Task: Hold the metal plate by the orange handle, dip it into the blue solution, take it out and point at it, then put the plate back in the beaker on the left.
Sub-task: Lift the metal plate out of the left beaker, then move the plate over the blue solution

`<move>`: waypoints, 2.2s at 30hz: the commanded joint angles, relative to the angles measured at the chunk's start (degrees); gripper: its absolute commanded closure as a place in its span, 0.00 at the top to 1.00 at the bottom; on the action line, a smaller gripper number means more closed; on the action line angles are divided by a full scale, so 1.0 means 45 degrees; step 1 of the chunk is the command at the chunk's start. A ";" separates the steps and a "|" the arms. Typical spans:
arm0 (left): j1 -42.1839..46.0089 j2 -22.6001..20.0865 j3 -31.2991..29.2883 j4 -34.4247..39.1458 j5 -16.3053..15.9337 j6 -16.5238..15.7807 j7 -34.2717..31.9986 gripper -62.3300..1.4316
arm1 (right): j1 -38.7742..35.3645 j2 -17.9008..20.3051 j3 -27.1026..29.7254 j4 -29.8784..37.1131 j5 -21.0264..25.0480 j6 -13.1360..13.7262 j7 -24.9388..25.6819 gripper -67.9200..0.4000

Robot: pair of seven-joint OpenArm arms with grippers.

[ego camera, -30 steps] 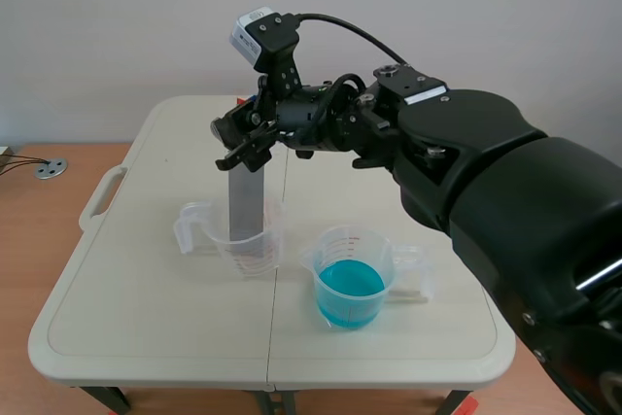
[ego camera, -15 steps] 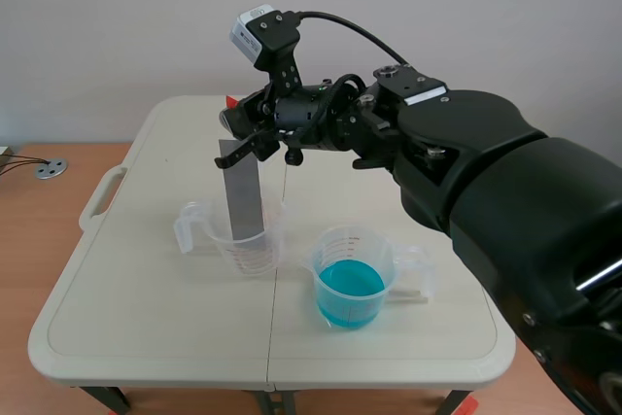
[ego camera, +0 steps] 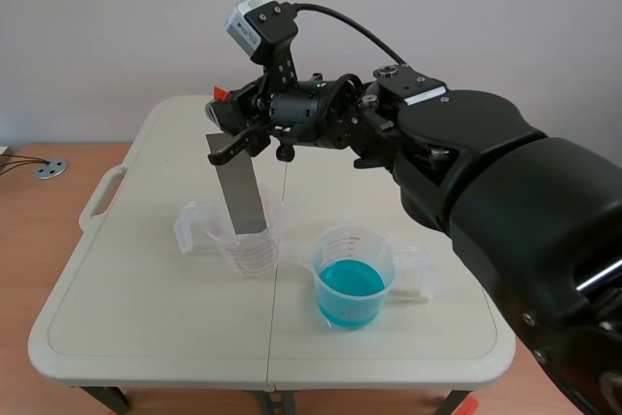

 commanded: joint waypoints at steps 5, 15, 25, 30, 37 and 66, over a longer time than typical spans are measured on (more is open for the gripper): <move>-0.0044 -0.0005 -0.0083 0.0204 -0.0034 0.0005 -0.0107 0.05 | -0.0437 -0.0034 0.0015 0.1137 -0.0233 0.0068 0.0257 0.03; -0.0466 -0.0005 -0.0083 0.0204 -0.0034 0.0005 0.0034 0.05 | -0.1807 0.0078 0.0044 0.3983 -0.0588 -0.0005 -0.1137 0.03; -0.0466 -0.0005 -0.0083 0.0204 -0.0034 0.0005 -0.0010 0.05 | -0.3191 0.0243 0.0136 0.7077 -0.0583 -0.0423 -0.2968 0.03; -0.0461 0.0000 -0.0083 0.0204 -0.0039 0.0000 -0.0102 0.05 | -0.3847 0.0243 0.0709 0.8592 -0.0583 -0.0423 -0.3575 0.03; -0.0461 -0.0005 -0.0083 0.0204 -0.0034 0.0000 -0.0102 0.05 | -0.4532 0.0243 0.1175 1.0642 -0.0578 -0.0418 -0.4483 0.03; -0.2229 0.0000 -0.0301 0.0593 0.0063 0.0005 0.0039 0.05 | -0.8952 0.0243 0.3623 1.6500 -0.0529 0.0656 -0.5591 0.03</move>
